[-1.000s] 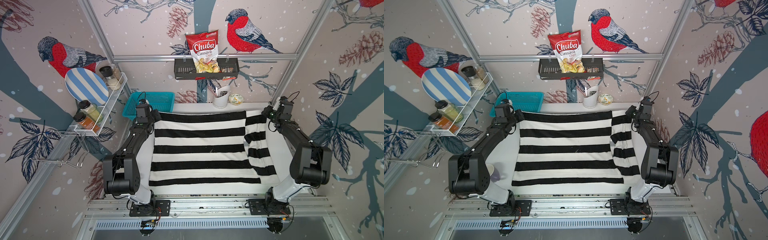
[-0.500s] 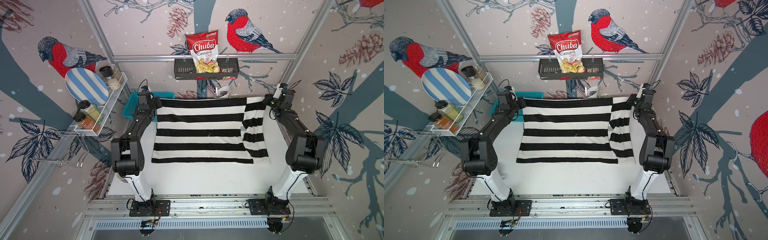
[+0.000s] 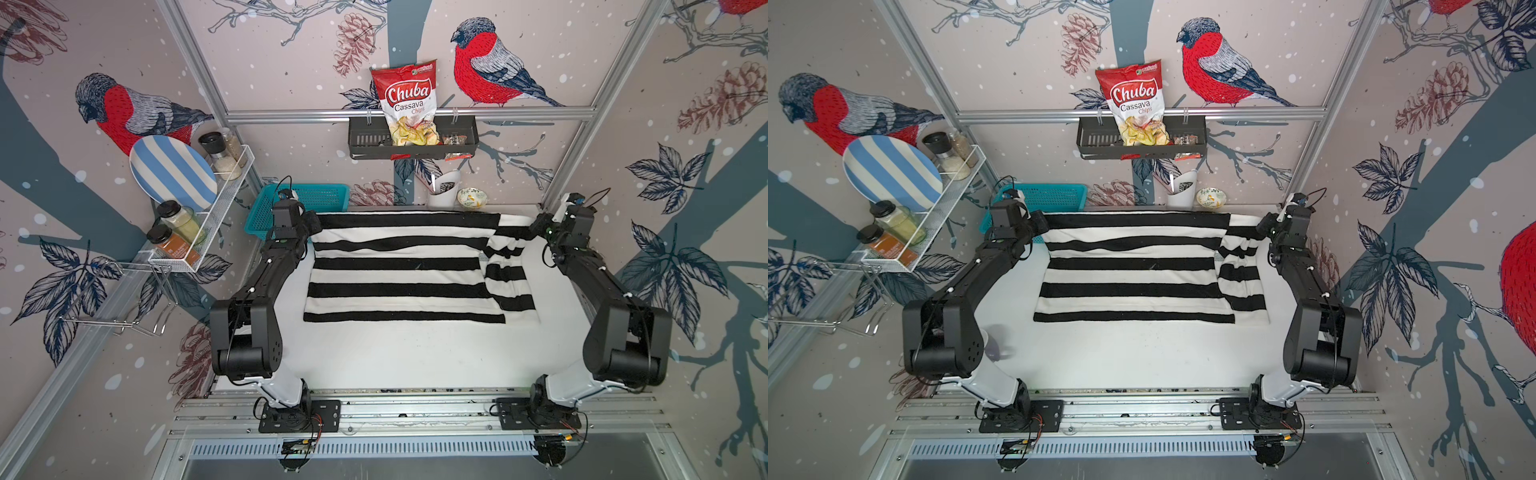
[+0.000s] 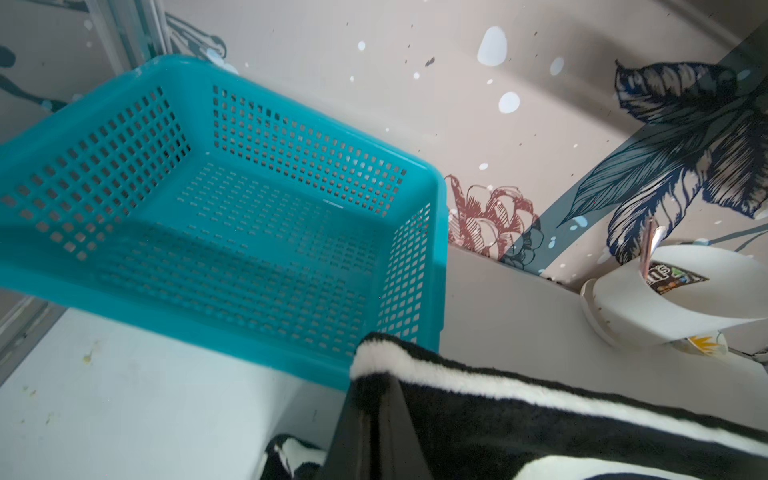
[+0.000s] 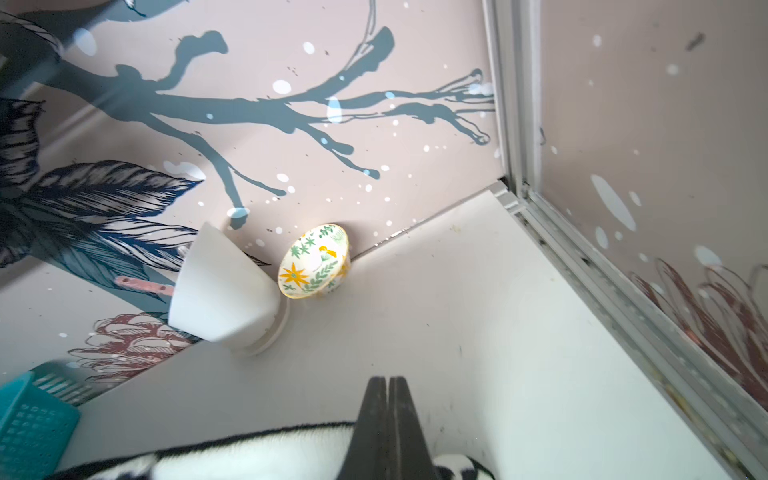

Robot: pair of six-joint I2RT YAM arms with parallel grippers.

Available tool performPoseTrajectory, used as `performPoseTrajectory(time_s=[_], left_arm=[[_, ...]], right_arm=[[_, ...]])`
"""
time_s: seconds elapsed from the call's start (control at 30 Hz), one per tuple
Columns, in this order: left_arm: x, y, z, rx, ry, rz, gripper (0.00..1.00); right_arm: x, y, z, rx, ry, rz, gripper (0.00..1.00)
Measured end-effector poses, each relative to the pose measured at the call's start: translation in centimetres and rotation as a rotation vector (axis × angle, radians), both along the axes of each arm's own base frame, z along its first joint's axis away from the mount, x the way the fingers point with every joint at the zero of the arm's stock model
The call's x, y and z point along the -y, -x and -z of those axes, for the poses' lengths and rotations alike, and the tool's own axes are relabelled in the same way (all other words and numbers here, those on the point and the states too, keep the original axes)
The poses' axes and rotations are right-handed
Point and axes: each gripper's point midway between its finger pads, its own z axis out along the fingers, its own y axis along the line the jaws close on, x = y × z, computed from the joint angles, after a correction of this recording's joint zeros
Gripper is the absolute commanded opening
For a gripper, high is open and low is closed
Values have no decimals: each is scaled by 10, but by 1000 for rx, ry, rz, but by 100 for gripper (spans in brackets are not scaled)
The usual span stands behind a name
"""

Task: Roll up the pillowcase
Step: Fold the pillowcase at the center of the board.

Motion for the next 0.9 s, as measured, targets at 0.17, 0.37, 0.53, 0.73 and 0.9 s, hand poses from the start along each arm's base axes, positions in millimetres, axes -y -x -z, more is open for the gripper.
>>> performPoseTrajectory(time_s=[0.17,0.37,0.53,0.73,0.9], left_arm=[[-5,30,20,-41,-15,-34,0],[-10,60,35,-49,-17,-75,0],[-14,80,48,-66,-24,-104,0],[-20,99,58,-67,-26,-146,0],[-22,108,53,-47,-34,-162,0]], right_arm=[[5,33,17,-19,-31,70,0],[9,74,46,-60,-59,145,0],[13,94,63,-90,-62,187,0],[17,111,66,-83,-74,231,0],[17,123,61,-70,-71,246,0]])
